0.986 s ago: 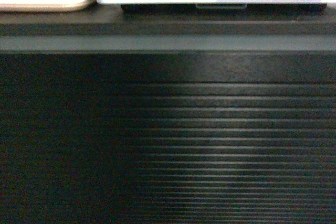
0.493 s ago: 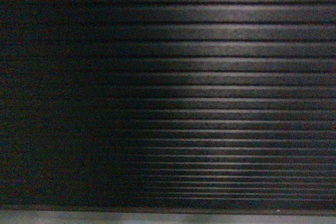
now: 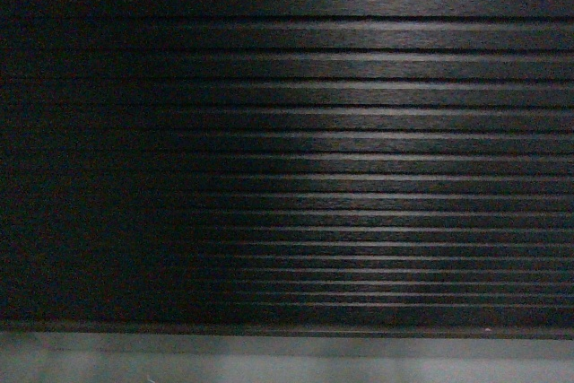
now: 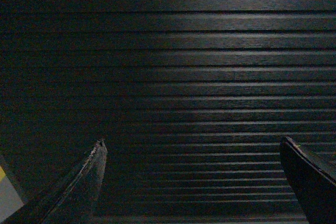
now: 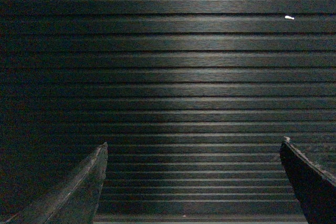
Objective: Place dark red mango on scale at checkout
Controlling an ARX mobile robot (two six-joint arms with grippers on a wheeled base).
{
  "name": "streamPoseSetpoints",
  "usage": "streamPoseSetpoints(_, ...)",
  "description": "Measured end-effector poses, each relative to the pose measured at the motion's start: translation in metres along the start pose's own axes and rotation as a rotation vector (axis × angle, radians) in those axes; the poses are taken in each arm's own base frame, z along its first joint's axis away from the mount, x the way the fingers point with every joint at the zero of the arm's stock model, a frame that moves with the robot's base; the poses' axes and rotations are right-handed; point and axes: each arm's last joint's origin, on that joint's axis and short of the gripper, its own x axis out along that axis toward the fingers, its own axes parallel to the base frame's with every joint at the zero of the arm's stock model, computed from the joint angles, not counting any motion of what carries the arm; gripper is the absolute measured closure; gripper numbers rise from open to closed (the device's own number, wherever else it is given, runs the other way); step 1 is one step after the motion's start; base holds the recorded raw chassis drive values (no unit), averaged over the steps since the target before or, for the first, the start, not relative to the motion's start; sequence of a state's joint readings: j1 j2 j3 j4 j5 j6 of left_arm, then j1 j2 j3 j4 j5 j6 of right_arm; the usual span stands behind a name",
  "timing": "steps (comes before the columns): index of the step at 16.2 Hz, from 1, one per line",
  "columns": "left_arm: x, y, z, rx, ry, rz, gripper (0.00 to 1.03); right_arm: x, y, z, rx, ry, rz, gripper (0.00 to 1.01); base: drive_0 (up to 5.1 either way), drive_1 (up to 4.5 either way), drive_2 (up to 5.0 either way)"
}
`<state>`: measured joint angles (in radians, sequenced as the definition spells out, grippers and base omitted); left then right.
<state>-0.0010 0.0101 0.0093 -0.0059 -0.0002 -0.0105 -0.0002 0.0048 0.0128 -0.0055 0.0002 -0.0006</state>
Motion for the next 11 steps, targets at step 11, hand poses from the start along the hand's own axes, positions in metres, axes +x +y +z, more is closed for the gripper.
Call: streamPoseSetpoints(11,0.0000,0.0000,0.0001,0.000,-0.001,0.000,0.05,0.0000,0.0000,0.0001,0.000,-0.001,0.000,0.03,0.0,0.00,0.0)
